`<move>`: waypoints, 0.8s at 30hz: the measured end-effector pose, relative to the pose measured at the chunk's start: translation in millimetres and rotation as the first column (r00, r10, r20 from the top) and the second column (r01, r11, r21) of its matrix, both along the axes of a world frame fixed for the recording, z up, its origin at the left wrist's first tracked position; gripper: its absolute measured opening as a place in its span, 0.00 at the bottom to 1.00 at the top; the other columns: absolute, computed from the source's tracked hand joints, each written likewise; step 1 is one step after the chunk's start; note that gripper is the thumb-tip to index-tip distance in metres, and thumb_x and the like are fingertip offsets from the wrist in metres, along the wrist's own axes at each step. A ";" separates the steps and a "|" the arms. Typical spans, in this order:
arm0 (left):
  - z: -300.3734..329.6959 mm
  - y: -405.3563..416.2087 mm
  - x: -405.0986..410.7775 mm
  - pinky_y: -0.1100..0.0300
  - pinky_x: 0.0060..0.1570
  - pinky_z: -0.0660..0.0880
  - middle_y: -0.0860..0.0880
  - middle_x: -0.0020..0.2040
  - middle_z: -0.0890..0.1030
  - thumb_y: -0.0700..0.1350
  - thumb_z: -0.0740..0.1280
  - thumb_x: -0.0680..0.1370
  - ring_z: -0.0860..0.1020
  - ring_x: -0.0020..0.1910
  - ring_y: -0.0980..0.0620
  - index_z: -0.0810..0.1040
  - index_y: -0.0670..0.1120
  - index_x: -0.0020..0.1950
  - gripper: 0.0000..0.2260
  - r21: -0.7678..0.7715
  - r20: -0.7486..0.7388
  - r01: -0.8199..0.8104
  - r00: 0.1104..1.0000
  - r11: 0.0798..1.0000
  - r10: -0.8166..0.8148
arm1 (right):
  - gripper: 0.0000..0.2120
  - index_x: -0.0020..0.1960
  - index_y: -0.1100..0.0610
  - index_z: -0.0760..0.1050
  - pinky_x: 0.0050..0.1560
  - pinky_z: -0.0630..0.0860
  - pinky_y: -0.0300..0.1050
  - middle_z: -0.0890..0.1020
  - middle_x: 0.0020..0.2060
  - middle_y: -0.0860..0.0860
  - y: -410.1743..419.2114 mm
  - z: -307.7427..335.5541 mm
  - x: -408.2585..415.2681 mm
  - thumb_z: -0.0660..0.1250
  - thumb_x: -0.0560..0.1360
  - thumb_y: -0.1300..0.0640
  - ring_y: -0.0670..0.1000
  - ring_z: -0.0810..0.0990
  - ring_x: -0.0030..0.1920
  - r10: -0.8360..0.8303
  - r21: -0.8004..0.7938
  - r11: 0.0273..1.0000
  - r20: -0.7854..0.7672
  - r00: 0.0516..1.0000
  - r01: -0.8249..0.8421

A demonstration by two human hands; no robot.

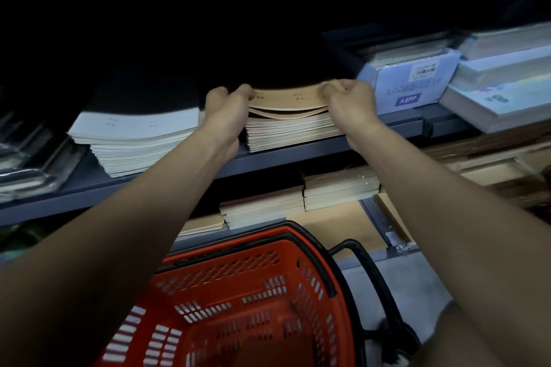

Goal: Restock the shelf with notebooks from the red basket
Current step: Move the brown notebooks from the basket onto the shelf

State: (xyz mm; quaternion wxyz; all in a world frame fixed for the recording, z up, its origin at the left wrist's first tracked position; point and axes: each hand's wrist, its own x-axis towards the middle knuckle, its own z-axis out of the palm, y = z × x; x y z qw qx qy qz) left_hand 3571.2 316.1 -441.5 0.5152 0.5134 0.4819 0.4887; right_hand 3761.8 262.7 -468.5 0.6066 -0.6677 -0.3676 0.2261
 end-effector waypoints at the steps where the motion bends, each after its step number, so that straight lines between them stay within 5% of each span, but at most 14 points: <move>1: -4.3 1.0 0.3 0.61 0.39 0.77 0.45 0.46 0.83 0.41 0.69 0.78 0.82 0.46 0.47 0.77 0.38 0.60 0.13 0.013 -0.049 0.008 0.999 1.000 -0.007 | 0.09 0.41 0.53 0.79 0.50 0.79 0.43 0.84 0.41 0.46 -1.3 -1.8 0.8 0.69 0.80 0.52 0.50 0.83 0.47 -0.008 -0.019 1.000 0.032 0.999 0.008; 4: -16.4 -2.4 -2.6 0.67 0.45 0.78 0.50 0.52 0.83 0.42 0.66 0.82 0.83 0.53 0.51 0.75 0.40 0.69 0.15 0.128 -0.171 0.043 0.985 0.991 -0.021 | 0.10 0.49 0.54 0.81 0.59 0.79 0.48 0.85 0.48 0.48 -4.5 -5.8 4.2 0.68 0.81 0.49 0.52 0.83 0.55 -0.003 -0.050 0.999 0.146 0.989 0.010; 6: -24.7 -4.2 -5.7 0.62 0.60 0.77 0.51 0.59 0.82 0.44 0.67 0.82 0.81 0.61 0.52 0.72 0.45 0.74 0.20 0.201 -0.198 0.102 0.978 0.974 -0.062 | 0.23 0.70 0.59 0.78 0.69 0.74 0.50 0.83 0.64 0.53 -8.5 -6.7 6.5 0.66 0.82 0.44 0.54 0.79 0.67 0.023 -0.071 0.997 0.213 0.977 -0.007; 8: -29.7 -9.9 -9.7 0.58 0.70 0.73 0.51 0.68 0.79 0.49 0.70 0.81 0.77 0.68 0.54 0.68 0.48 0.78 0.26 0.279 -0.280 0.170 0.956 0.945 -0.089 | 0.30 0.79 0.57 0.69 0.75 0.69 0.49 0.76 0.73 0.52 -16.2 -7.2 8.1 0.65 0.82 0.42 0.53 0.73 0.73 0.037 -0.066 0.998 0.241 0.970 -0.021; 11: -35.1 -19.9 -15.9 0.71 0.68 0.68 0.52 0.74 0.74 0.54 0.74 0.78 0.73 0.70 0.58 0.64 0.45 0.81 0.36 0.354 -0.406 0.209 0.912 0.912 -0.052 | 0.29 0.79 0.53 0.70 0.73 0.66 0.43 0.75 0.74 0.51 -31.9 -11.8 9.7 0.67 0.82 0.43 0.50 0.72 0.74 0.079 -0.039 0.997 0.348 0.934 -0.070; 14: -40.3 -26.6 -18.6 0.81 0.61 0.64 0.51 0.74 0.74 0.53 0.74 0.78 0.71 0.69 0.61 0.66 0.44 0.81 0.35 0.423 -0.460 0.196 0.888 0.885 0.023 | 0.28 0.78 0.53 0.72 0.71 0.63 0.39 0.75 0.74 0.51 -42.6 -17.3 9.8 0.69 0.81 0.44 0.50 0.71 0.74 0.128 -0.059 0.992 0.466 0.875 -0.113; 19: -44.0 -27.0 -19.4 0.55 0.72 0.72 0.49 0.73 0.76 0.55 0.74 0.77 0.74 0.72 0.54 0.68 0.45 0.79 0.34 0.476 -0.464 0.163 0.881 0.864 0.089 | 0.30 0.79 0.56 0.70 0.73 0.62 0.39 0.73 0.76 0.53 -43.3 -18.1 11.2 0.69 0.82 0.44 0.51 0.69 0.77 0.146 -0.077 0.989 0.520 0.842 -0.123; 21: -44.0 -26.8 -20.8 0.56 0.70 0.74 0.49 0.73 0.77 0.56 0.74 0.77 0.77 0.68 0.56 0.70 0.45 0.79 0.33 0.484 -0.467 0.153 0.878 0.862 0.106 | 0.32 0.79 0.55 0.69 0.73 0.64 0.40 0.74 0.76 0.51 -42.9 -17.1 12.9 0.70 0.81 0.42 0.50 0.70 0.76 0.145 -0.081 0.989 0.503 0.852 -0.121; 24: -43.3 -30.3 -22.5 0.66 0.59 0.77 0.54 0.66 0.81 0.56 0.74 0.77 0.77 0.47 0.65 0.72 0.47 0.77 0.31 0.492 -0.471 0.134 0.872 0.860 0.134 | 0.33 0.80 0.54 0.69 0.70 0.65 0.38 0.75 0.75 0.51 -42.9 -16.0 14.0 0.71 0.79 0.42 0.49 0.71 0.75 0.145 -0.090 0.989 0.481 0.865 -0.116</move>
